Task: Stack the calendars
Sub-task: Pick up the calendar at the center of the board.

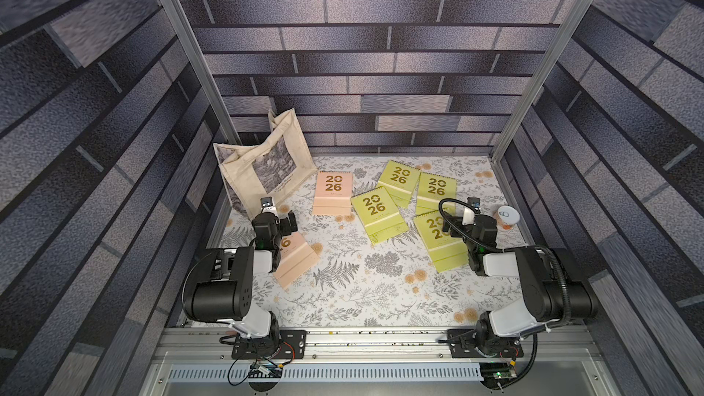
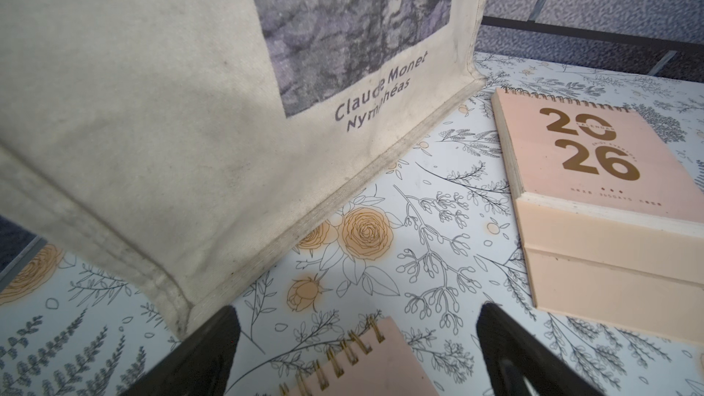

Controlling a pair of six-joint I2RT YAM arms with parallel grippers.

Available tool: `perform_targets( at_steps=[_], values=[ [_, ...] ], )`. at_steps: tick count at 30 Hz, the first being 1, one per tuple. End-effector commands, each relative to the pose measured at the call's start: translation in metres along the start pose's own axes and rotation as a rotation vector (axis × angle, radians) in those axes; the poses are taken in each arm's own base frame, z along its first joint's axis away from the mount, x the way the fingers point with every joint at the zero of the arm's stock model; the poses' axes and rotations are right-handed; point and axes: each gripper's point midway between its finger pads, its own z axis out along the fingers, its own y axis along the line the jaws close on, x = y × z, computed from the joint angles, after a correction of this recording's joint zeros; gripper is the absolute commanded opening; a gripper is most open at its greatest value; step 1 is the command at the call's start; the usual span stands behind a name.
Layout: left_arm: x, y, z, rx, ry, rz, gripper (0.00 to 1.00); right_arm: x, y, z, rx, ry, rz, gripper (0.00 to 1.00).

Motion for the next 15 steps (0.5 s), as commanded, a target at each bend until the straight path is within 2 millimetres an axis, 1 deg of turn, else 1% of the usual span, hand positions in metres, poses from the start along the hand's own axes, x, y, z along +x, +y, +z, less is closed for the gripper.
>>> perform_targets(
  at_steps=[1,3,5,7,8,9,11,15],
  values=[
    [-0.015,-0.001,0.003,-0.003,-0.01,0.014,1.0,-0.01,0.004,0.001,-0.015,-0.03,-0.013,1.0],
    [-0.026,0.002,0.002,-0.023,0.012,0.007,1.0,-0.009,0.004,0.001,-0.015,-0.028,-0.012,1.0],
    [-0.037,0.002,-0.002,-0.03,0.04,0.009,0.93,-0.009,0.002,0.001,-0.007,-0.031,-0.008,1.0],
    [-0.054,0.01,-0.011,-0.084,0.044,-0.038,0.92,-0.009,-0.001,0.001,0.011,-0.03,-0.002,1.0],
    [-0.063,0.014,-0.018,-0.101,0.041,-0.109,0.93,-0.01,-0.001,0.001,0.01,-0.033,-0.002,1.0],
    [-0.068,0.018,-0.026,-0.107,0.052,-0.171,0.99,-0.009,-0.001,0.0,0.011,-0.031,-0.003,1.0],
    [-0.078,0.02,-0.04,-0.103,0.069,-0.272,1.0,-0.012,-0.001,0.001,0.01,-0.029,-0.001,1.0],
    [-0.084,0.025,-0.071,-0.126,0.11,-0.383,1.0,-0.015,0.003,0.002,-0.011,-0.012,-0.006,1.0]
  ],
)
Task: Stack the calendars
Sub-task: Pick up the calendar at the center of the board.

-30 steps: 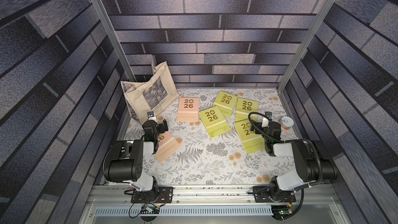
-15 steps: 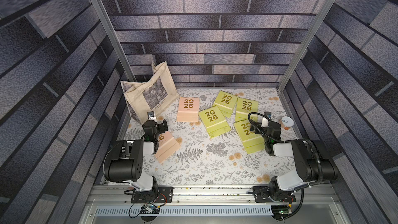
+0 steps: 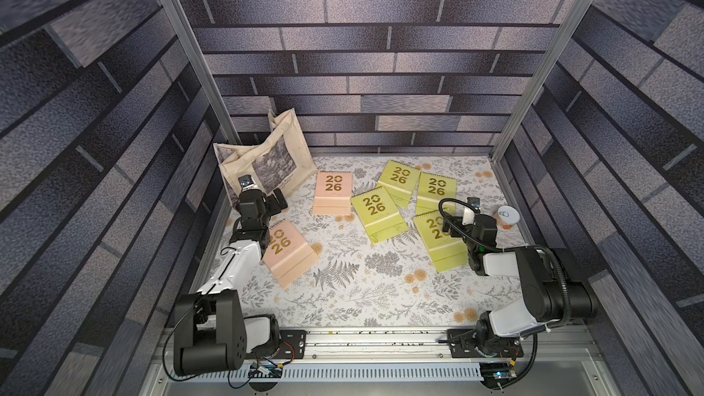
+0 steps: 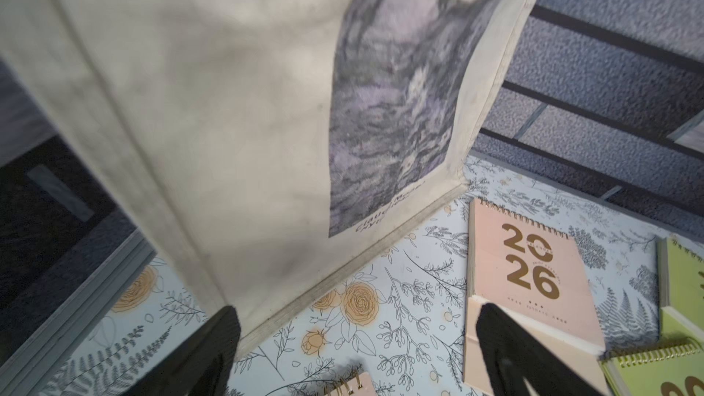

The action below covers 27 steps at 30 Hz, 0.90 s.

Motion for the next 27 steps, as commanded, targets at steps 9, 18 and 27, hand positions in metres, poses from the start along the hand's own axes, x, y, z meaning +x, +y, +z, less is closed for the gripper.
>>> perform_targets(
  at_steps=[9,18,27],
  values=[
    [0.028,0.046,-0.093,-0.036,0.246,-0.378,1.0,-0.072,0.039,-0.008,-0.194,0.076,0.037,0.98],
    [0.036,0.055,-0.11,0.066,0.342,-0.633,1.0,-0.144,0.137,-0.036,-0.659,0.045,0.164,0.94],
    [0.081,0.06,-0.081,0.032,0.581,-0.787,1.0,-0.163,0.235,-0.029,-0.923,0.163,0.224,0.88]
  ],
)
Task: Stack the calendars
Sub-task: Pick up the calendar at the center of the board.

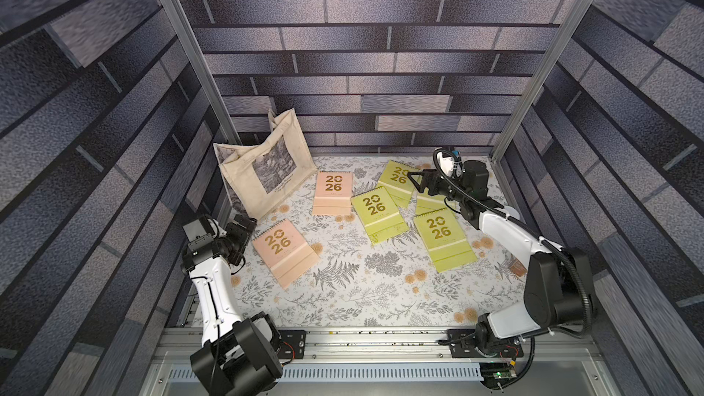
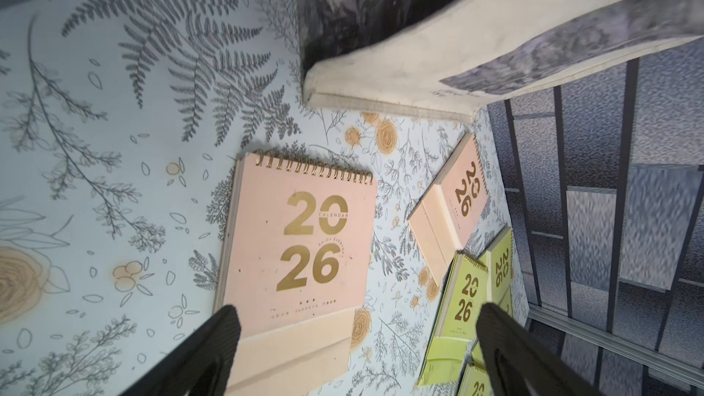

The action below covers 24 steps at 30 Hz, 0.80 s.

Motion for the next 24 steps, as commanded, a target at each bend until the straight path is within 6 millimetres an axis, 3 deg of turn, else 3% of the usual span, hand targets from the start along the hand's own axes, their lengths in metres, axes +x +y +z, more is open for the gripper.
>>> perform_targets(
  at_steps=[1,9,17,19,24],
  values=[
    [0.013,-0.001,0.004,0.003,0.085,-0.049,1.0,0.007,0.037,0.026,-0.127,0.079,0.056,0.87],
    [0.045,0.028,0.028,-0.136,0.262,-0.061,1.0,0.047,0.093,0.099,-0.265,0.24,0.101,0.84],
    [0.044,0.056,0.023,-0.296,0.214,-0.059,1.0,0.091,0.146,0.146,-0.394,0.362,0.118,0.83],
    [0.044,0.067,0.024,-0.339,0.201,-0.058,1.0,0.113,0.148,0.159,-0.394,0.409,0.134,0.83],
    [0.04,0.082,0.039,-0.352,0.143,-0.052,1.0,0.137,0.169,0.174,-0.461,0.49,0.159,0.83]
  ],
)
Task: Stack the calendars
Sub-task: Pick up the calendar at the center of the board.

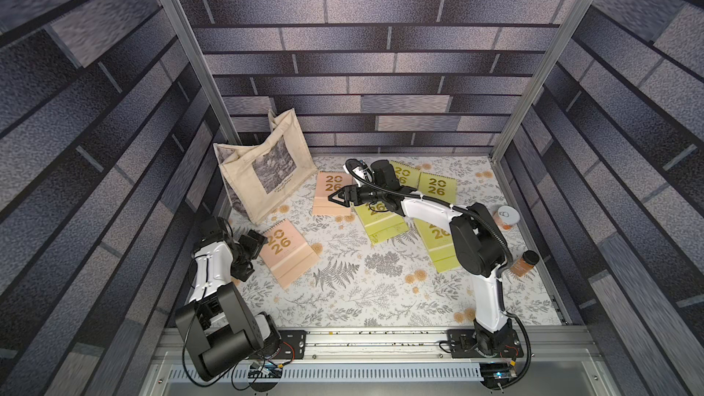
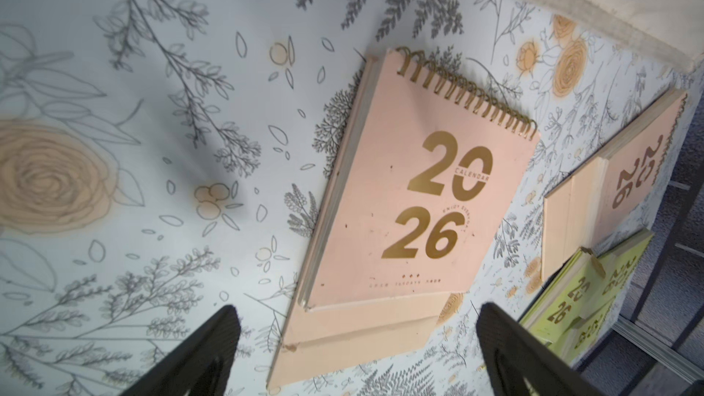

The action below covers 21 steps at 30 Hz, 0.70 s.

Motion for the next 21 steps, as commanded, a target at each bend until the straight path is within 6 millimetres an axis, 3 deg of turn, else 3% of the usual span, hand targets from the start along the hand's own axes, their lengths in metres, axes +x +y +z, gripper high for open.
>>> perform_targets(
  at_steps=[1,11,21],
  values=[
    [-0.006,0.01,0.009,-0.028,-0.058,0.004,1.0,0.01,0.011,0.016,-0.057,0.066,0.04,0.82],
    [-0.011,0.002,0.027,0.027,-0.055,0.039,1.0,0.036,0.012,0.053,-0.073,0.164,0.066,0.82],
    [-0.006,-0.017,0.04,0.124,-0.088,0.079,1.0,0.064,0.0,0.081,-0.053,0.241,0.099,0.81]
  ],
)
